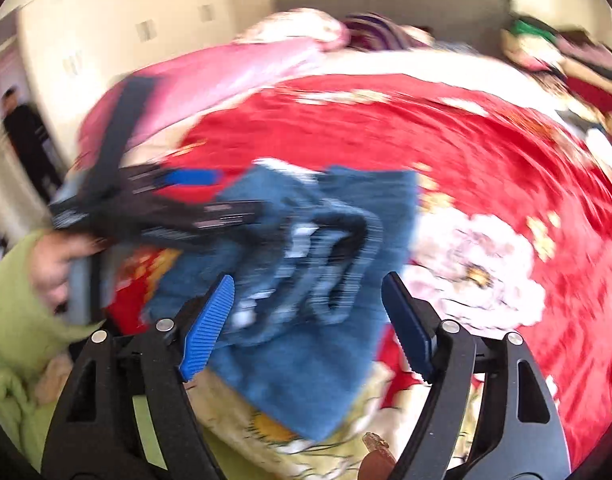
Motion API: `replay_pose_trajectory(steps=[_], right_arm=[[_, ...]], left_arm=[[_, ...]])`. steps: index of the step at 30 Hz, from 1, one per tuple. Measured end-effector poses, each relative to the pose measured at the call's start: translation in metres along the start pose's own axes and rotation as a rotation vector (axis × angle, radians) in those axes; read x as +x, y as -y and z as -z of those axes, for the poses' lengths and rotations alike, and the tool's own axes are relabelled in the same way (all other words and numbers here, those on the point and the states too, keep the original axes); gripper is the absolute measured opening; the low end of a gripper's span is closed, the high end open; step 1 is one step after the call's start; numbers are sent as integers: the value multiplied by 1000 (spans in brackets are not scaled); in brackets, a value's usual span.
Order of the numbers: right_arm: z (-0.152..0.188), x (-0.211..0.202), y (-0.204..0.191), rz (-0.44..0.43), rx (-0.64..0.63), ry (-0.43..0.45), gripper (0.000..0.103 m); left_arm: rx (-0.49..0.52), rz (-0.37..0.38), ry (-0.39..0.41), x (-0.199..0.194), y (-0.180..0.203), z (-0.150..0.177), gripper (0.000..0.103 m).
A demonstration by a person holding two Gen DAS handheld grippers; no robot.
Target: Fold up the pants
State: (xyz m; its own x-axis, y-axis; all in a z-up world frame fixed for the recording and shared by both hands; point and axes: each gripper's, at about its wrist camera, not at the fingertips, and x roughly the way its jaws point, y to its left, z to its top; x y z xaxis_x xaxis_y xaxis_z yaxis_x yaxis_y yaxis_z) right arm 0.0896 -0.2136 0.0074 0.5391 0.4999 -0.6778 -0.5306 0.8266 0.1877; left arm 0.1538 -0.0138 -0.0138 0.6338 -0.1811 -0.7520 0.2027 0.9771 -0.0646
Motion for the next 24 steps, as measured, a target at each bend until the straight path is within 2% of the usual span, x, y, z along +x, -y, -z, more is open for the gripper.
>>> replay_pose_trajectory(steps=[3, 8, 13, 14, 15, 16, 17, 18, 19, 21, 24], right_arm=[[-2, 15, 23, 5, 122, -32, 70], [-3, 49, 39, -39, 215, -107, 70], [-1, 77, 56, -119, 272, -140, 70], [-1, 78, 55, -122, 257, -132, 65], [-1, 79, 51, -132, 239, -123, 50], [-2, 79, 48, -157, 230, -118, 42], [-2, 78, 44, -173, 216, -110, 33], [-4, 75, 36, -163, 177, -94, 27], [-5, 71, 34, -154, 153, -82, 25], [-11, 59, 24, -146, 105, -44, 21], [-29, 44, 15, -144, 48, 19, 20]], left_arm=[[-37, 2, -24, -1, -10, 10, 96], [-100, 42, -83, 14, -17, 26, 96], [-110, 52, -72, 21, -9, 31, 94], [-111, 57, -71, 21, -8, 31, 89], [-114, 90, -64, 21, -5, 32, 68], [-117, 110, -66, 21, -2, 31, 56], [-111, 100, -66, 20, 2, 30, 55], [-93, 88, -61, 18, 6, 28, 48], [-72, 83, -54, 14, 11, 24, 41], [-61, 85, -43, 7, 14, 17, 40], [-38, 76, -12, -1, 18, 1, 39]])
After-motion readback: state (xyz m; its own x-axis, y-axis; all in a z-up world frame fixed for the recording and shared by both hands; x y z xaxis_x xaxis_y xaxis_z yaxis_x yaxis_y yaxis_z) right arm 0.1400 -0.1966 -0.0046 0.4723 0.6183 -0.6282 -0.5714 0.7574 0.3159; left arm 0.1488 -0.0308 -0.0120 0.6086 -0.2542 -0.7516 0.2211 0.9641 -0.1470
